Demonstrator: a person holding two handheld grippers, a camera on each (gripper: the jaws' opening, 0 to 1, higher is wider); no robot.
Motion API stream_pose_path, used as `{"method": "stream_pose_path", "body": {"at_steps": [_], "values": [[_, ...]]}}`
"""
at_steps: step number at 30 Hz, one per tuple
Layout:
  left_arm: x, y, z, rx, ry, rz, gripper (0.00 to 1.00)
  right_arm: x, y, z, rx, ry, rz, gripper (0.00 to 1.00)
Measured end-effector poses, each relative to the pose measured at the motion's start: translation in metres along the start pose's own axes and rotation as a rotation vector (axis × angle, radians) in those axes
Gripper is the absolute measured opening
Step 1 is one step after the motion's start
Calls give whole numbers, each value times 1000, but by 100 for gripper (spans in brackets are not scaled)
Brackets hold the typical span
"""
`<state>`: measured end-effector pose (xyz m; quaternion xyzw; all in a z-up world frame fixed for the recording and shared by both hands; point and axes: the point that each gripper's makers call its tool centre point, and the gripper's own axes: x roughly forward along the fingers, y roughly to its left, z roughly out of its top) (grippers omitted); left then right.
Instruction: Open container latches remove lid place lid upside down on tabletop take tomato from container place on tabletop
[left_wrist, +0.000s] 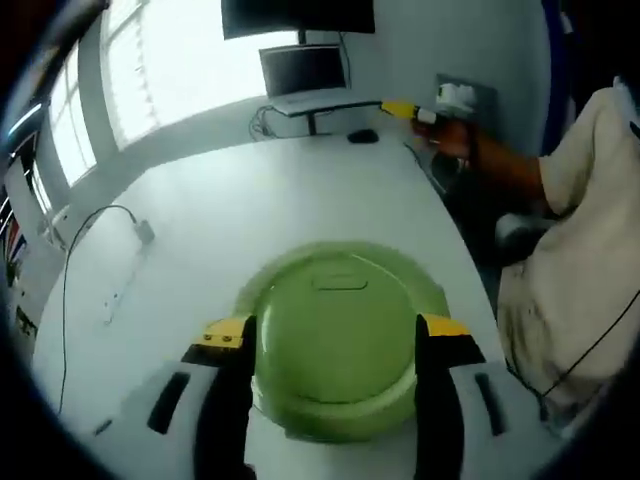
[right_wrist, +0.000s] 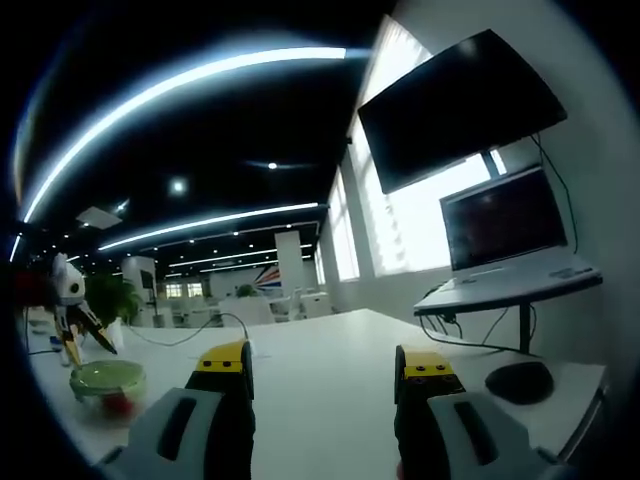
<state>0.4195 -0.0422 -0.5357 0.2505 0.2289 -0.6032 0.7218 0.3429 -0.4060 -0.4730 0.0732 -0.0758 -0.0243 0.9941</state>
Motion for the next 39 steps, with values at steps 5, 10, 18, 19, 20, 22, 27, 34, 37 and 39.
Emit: {"method": "stream_pose_path", "body": {"at_steps": [5,10,18,19,20,22,27,34,37,39], "values": [[6,-8,3,-25,17,-34,60,0,0,-3,7,3,-1,52],[12,-9,-3,-18,65,-48,63,2,3,-5,14,2,10,52],[17,-15,-10,3,121,-58,64,2,4,-4,20,-5,14,52],[17,-14,-9,4,118,-56,64,1,4,-4,20,-5,14,52],[17,-14,-9,1,119,-58,64,1,4,-4,22,-7,13,52],[18,-16,-12,-11,124,-66,63,1,3,-4,24,-5,11,52],[18,-25,-8,-7,127,-71,62,0,3,-2,35,-7,14,52],[18,-18,-10,5,131,-82,63,-1,33,14,-55,-70,123,54],[18,-16,-11,4,125,-83,63,-1,62,19,-138,-107,220,55],[18,-15,-12,4,122,-84,63,-3,90,26,-208,-148,305,55]]}}
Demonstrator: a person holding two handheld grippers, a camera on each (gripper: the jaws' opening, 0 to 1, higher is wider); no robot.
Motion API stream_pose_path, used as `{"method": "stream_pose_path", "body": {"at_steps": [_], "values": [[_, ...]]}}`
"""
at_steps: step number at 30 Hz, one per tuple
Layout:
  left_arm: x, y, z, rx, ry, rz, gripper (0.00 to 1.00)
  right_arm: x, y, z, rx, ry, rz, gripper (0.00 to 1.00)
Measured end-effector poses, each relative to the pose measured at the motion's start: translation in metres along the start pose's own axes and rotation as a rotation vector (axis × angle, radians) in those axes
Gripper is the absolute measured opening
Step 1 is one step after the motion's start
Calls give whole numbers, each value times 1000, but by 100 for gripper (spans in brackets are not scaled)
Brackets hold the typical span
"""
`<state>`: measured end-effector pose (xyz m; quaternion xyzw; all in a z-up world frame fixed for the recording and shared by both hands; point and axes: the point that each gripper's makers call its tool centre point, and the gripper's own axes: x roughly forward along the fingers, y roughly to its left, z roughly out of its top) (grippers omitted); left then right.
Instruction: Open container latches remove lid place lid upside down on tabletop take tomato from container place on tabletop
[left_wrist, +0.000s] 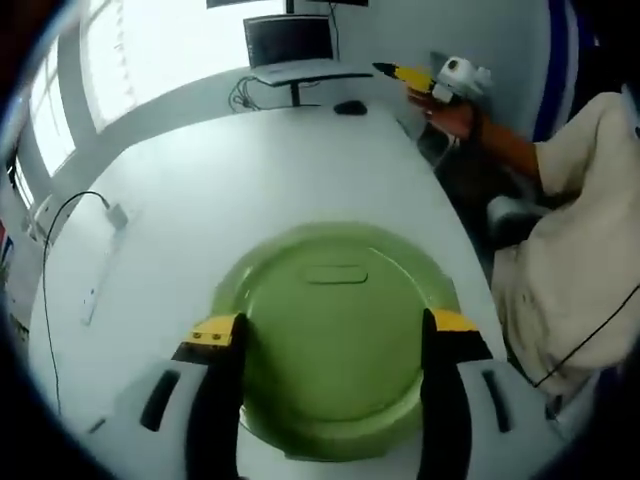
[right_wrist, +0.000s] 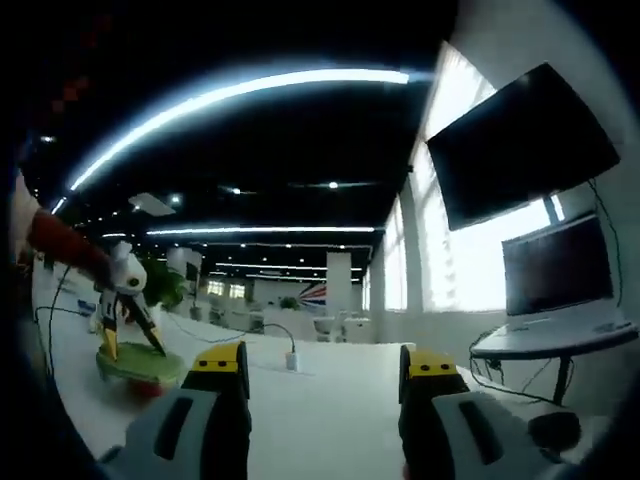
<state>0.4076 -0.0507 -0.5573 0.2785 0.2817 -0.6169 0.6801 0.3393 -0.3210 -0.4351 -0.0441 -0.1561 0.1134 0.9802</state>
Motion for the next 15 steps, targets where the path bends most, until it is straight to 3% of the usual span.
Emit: {"method": "stream_pose_path", "body": {"at_steps": [3,4,7,11,15], "values": [[0,1,0,6,13,-3,63,9,32,14,-91,-56,109,55],[0,1,-1,9,19,-4,64,12,39,27,-149,-115,95,52],[0,6,-2,13,29,-8,64,17,66,42,-262,-196,167,48],[-2,24,-7,14,30,-12,64,25,104,42,-409,-231,278,51],[-3,32,-9,13,21,-12,64,27,143,34,-497,-255,404,50]]}}
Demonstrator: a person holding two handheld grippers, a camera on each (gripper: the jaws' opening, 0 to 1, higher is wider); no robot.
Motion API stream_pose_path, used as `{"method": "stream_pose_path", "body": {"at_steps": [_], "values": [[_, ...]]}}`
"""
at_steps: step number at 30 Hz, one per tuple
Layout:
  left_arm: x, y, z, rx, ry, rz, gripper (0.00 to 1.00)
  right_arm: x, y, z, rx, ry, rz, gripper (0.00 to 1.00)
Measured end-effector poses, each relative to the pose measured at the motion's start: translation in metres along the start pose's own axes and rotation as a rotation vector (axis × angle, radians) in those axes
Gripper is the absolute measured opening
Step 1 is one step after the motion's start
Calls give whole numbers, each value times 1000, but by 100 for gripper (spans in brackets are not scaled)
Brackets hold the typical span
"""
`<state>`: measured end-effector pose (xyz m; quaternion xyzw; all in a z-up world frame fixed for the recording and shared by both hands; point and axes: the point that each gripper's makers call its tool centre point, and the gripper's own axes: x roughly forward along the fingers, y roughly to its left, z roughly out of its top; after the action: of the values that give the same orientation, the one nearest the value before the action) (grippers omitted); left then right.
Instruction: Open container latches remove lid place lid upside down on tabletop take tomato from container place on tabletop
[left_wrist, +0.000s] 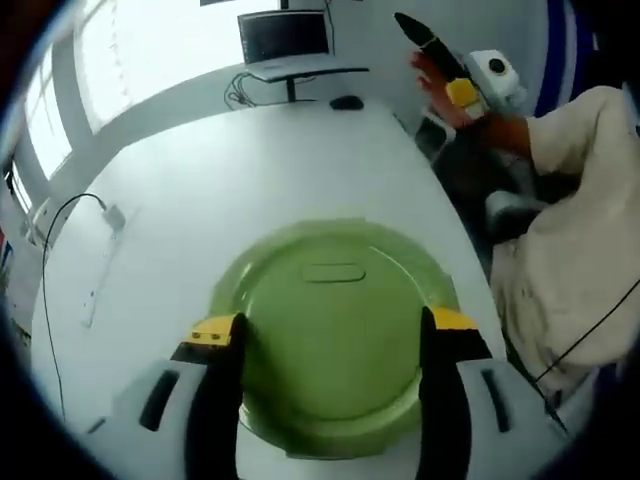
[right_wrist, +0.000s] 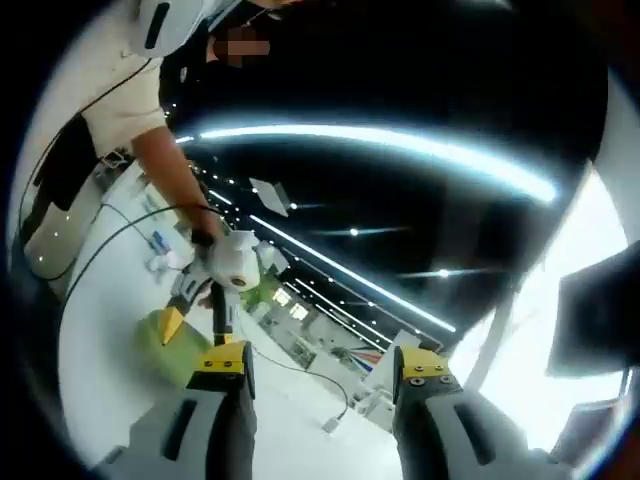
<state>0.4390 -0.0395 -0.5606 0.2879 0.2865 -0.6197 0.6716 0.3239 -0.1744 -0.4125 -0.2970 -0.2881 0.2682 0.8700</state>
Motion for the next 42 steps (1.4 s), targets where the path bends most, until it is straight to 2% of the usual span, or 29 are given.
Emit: {"method": "stream_pose_path", "body": {"at_steps": [2,4,6,12,14,17,19,21,28,35,42], "values": [[1,-6,3,2,-3,0,64,7,20,5,-65,-27,53,50],[3,-7,4,4,-2,0,64,12,28,12,-106,-70,53,49],[3,-12,5,6,2,0,64,17,39,14,-98,-89,64,47],[3,-22,6,9,4,-1,64,26,102,23,-253,-180,242,47],[3,-26,6,10,5,-1,64,25,131,22,-319,-222,332,51],[3,-38,7,11,5,0,64,23,156,19,-372,-261,407,51],[3,-43,7,12,5,1,64,26,163,18,-420,-283,409,50],[4,-43,6,11,5,-1,64,28,169,15,-398,-283,422,49],[4,-49,7,14,12,-1,64,32,187,1,-418,-292,457,41],[5,-38,5,14,15,-6,64,33,204,-15,-483,-300,511,37],[5,-32,4,12,11,-6,64,40,210,-28,-496,-308,529,34]]}}
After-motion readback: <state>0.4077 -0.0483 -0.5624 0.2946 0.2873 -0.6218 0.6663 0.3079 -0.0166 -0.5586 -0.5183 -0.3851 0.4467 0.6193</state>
